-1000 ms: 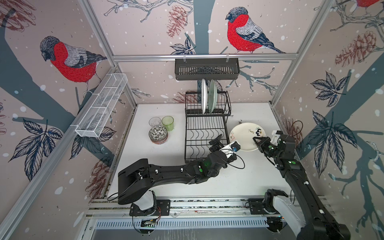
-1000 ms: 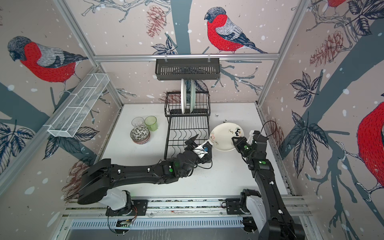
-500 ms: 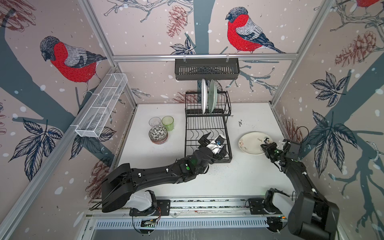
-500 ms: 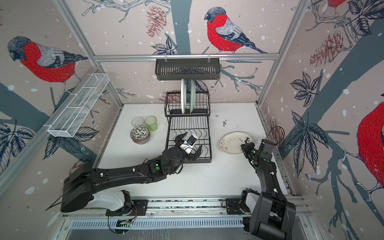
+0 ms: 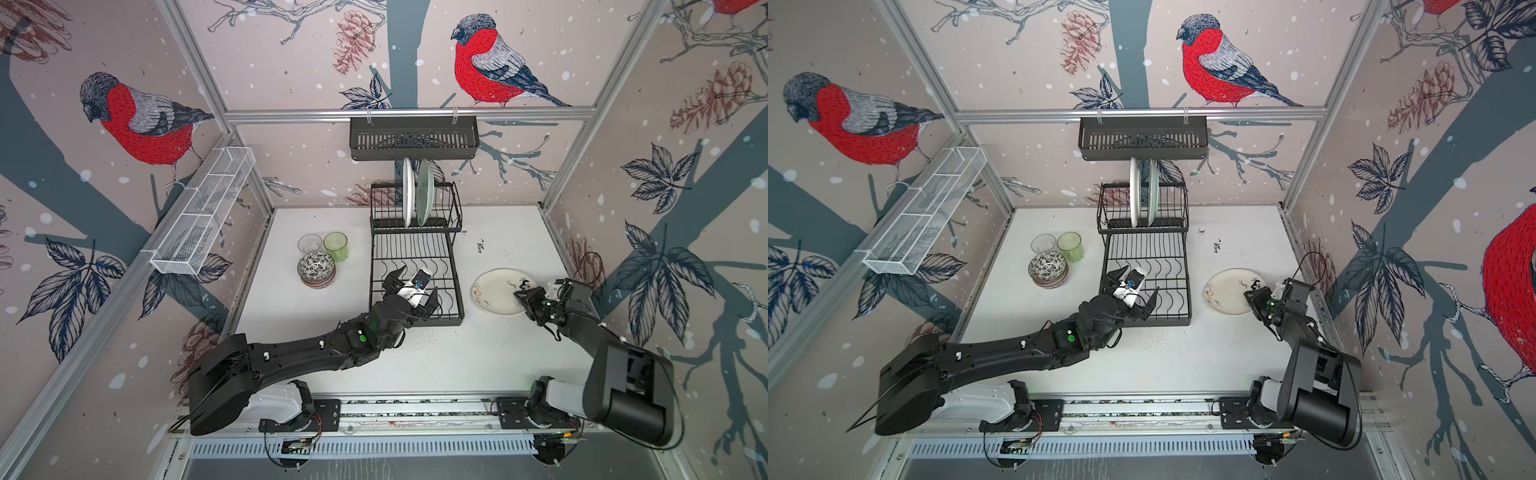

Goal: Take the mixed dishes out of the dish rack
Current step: 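Lay the white plate flat on the table with the right gripper, then open the right gripper and raise it off the plate while the left waits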

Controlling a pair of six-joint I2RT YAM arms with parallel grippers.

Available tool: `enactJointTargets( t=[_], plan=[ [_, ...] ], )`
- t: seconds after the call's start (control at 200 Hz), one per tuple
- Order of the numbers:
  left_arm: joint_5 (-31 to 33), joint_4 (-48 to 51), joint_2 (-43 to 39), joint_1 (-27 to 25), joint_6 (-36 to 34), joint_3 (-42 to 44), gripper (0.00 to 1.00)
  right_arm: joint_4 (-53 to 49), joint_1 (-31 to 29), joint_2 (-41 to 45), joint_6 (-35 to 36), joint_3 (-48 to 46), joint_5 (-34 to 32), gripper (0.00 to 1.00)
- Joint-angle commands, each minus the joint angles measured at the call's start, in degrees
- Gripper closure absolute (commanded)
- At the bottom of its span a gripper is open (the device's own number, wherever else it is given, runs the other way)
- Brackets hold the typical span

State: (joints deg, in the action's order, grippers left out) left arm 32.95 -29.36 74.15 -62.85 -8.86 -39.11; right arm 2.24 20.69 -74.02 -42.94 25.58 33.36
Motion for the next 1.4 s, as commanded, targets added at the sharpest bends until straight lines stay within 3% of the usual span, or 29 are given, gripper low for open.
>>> enactJointTargets(
  t=[0.0,0.38,0.67,0.765,1.396],
  plan=[
    [1.57,-3.65,-0.88,0.48,0.68,0.68,0.02,2.02,0.04,-0.95,1.63,0.26,-1.50,0.54],
    [2.44,-5.57,-1.90,2.64,1.84,3.07,0.02,2.16,0.02,-3.53,1.53,0.85,-2.96,0.40],
    [2.60,-6.92,-3.00,2.82,2.09,4.43,0.02,-3.60,-0.42,-2.47,1.49,3.37,-10.58,0.16],
    [2.81,-7.03,-2.97,2.99,2.18,4.48,0.02,-5.29,-0.47,-1.27,1.19,3.60,-14.09,0.01],
    [1.07,-5.68,-3.84,3.61,4.47,4.48,0.02,-11.22,-6.41,3.72,0.70,5.92,-26.14,0.01]
  ],
)
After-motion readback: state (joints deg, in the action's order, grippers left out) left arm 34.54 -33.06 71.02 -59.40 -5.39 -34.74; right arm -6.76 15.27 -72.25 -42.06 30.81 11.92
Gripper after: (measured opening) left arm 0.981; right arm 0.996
